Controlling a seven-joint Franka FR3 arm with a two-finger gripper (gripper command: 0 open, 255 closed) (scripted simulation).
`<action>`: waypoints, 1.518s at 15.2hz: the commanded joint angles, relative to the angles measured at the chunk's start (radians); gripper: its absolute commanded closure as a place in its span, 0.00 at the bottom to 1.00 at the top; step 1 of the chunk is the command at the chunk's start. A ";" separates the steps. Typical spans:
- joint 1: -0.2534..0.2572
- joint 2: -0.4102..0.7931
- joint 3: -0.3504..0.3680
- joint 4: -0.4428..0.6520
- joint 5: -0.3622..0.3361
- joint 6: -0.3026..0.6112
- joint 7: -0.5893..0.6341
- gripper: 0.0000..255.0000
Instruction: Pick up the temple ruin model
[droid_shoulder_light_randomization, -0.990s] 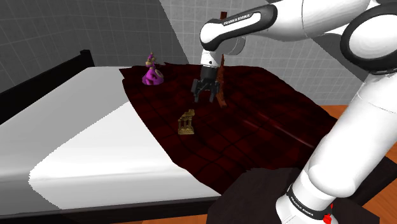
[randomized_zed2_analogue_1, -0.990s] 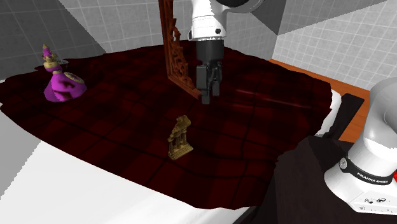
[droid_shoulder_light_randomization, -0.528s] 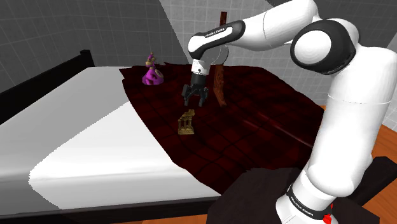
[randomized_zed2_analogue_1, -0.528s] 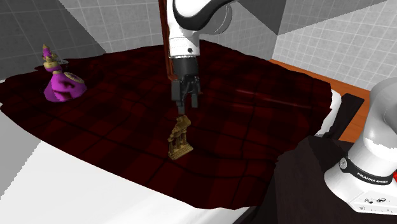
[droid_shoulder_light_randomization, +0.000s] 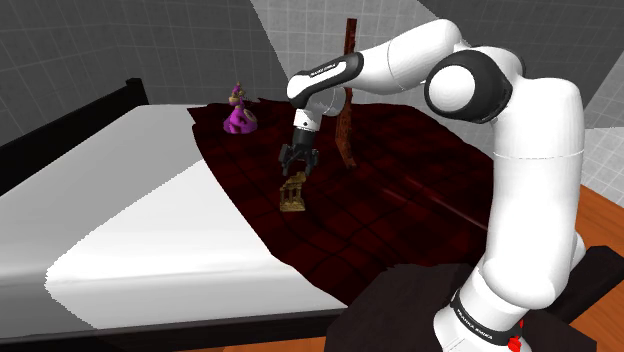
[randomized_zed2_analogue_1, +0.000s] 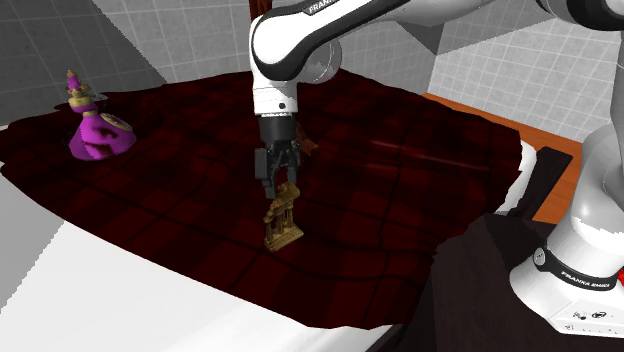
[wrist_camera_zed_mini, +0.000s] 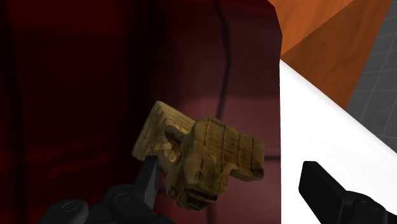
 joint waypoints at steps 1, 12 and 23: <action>0.000 0.011 0.000 -0.009 0.003 0.018 -0.008 0.00; 0.000 0.011 0.001 -0.015 0.004 0.024 -0.011 1.00; -0.003 -0.036 -0.003 0.050 -0.011 -0.080 0.030 1.00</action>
